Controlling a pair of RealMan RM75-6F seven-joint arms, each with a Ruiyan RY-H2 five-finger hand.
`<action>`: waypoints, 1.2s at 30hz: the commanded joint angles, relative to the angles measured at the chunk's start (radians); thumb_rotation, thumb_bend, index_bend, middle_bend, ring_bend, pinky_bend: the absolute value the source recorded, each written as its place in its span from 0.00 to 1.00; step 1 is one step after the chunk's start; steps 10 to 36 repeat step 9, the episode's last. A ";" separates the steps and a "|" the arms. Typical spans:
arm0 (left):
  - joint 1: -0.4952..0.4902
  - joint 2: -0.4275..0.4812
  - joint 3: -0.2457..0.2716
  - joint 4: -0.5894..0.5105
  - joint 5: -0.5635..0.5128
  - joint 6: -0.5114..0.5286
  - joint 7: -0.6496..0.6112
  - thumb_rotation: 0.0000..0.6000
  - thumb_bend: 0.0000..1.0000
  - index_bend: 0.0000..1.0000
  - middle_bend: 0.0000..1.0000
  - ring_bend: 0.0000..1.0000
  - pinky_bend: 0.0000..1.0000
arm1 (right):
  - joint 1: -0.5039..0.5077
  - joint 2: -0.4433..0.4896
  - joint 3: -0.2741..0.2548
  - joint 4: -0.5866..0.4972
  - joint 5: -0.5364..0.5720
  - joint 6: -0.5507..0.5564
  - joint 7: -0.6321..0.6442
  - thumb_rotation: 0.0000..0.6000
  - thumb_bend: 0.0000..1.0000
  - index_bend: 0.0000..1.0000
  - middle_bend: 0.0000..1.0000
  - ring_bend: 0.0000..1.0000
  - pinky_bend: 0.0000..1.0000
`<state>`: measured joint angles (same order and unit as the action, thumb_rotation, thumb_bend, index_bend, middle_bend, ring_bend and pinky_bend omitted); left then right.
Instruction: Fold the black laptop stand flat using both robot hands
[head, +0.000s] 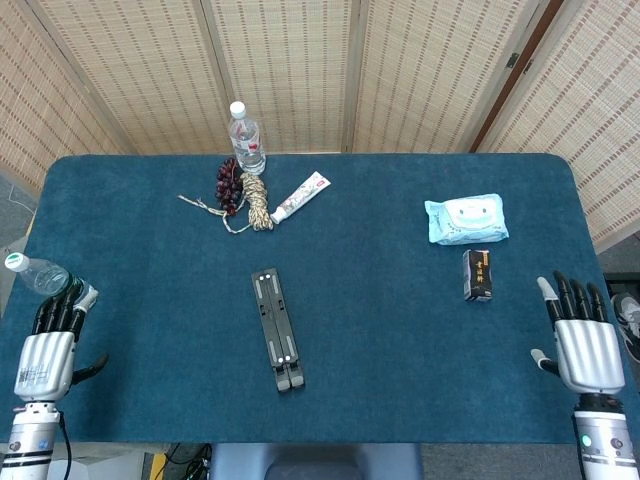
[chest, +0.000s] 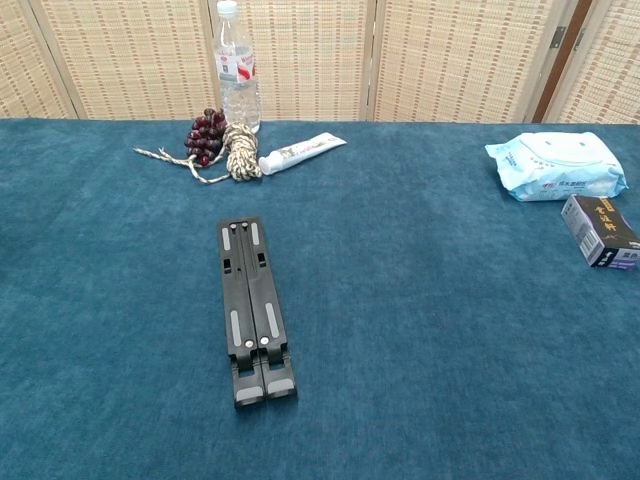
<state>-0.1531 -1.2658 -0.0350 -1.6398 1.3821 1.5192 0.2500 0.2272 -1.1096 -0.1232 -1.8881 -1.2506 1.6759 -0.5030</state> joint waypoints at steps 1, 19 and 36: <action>0.010 -0.004 0.002 -0.010 0.005 0.007 0.011 1.00 0.17 0.10 0.00 0.00 0.00 | -0.030 0.008 0.000 -0.007 -0.011 0.010 0.009 1.00 0.03 0.00 0.00 0.00 0.02; 0.021 -0.002 -0.002 -0.026 0.008 0.004 0.017 1.00 0.17 0.10 0.00 0.00 0.00 | -0.066 0.014 0.023 -0.001 -0.036 -0.013 0.020 1.00 0.03 0.00 0.00 0.00 0.02; 0.021 -0.002 -0.002 -0.026 0.008 0.004 0.017 1.00 0.17 0.10 0.00 0.00 0.00 | -0.066 0.014 0.023 -0.001 -0.036 -0.013 0.020 1.00 0.03 0.00 0.00 0.00 0.02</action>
